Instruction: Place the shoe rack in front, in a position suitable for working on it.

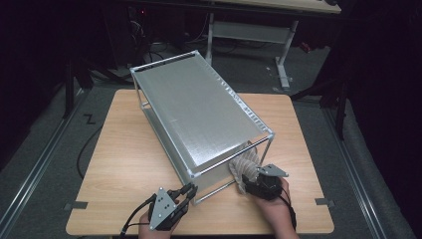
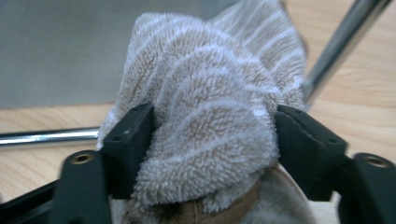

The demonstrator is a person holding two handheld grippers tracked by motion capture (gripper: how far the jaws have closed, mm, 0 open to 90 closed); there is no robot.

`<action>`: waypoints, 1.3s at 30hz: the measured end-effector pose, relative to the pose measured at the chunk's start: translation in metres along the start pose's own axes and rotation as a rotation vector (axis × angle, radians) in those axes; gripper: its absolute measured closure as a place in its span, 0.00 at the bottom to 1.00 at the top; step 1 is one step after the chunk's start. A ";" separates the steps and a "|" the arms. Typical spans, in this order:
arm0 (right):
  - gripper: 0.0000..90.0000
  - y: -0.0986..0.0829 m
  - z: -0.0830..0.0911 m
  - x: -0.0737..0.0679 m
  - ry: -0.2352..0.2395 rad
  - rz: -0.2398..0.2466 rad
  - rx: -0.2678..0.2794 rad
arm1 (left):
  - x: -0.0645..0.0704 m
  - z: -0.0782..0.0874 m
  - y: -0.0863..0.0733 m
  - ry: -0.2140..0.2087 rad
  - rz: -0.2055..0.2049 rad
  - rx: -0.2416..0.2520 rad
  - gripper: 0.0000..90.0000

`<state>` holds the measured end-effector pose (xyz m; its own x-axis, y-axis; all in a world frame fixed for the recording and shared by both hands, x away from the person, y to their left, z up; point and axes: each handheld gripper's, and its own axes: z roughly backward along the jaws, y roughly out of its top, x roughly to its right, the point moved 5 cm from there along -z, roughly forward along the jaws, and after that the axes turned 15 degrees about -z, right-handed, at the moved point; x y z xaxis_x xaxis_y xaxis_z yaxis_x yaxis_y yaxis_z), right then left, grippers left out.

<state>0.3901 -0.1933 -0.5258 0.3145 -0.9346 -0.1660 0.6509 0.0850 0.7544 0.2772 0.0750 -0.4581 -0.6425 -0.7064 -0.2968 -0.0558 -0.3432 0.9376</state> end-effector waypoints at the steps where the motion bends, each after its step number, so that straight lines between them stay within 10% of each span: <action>1: 0.43 -0.001 0.000 -0.001 0.008 -0.002 -0.003 | 0.000 0.000 0.000 -0.001 0.003 0.001 0.87; 10: 0.76 0.002 0.009 -0.004 0.100 -0.007 0.005 | 0.002 -0.001 0.000 -0.012 0.002 0.003 0.87; 30: 0.78 0.030 0.121 0.000 0.035 -0.028 0.470 | 0.006 -0.033 0.004 -0.073 -0.019 0.019 0.85; 39: 0.78 0.066 0.132 0.003 0.017 -0.019 0.581 | 0.012 -0.027 0.001 -0.058 -0.029 0.016 0.85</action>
<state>0.3432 -0.2363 -0.3929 0.3209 -0.9279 -0.1900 0.1722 -0.1401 0.9750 0.2896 0.0497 -0.4659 -0.6836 -0.6590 -0.3137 -0.0871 -0.3531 0.9315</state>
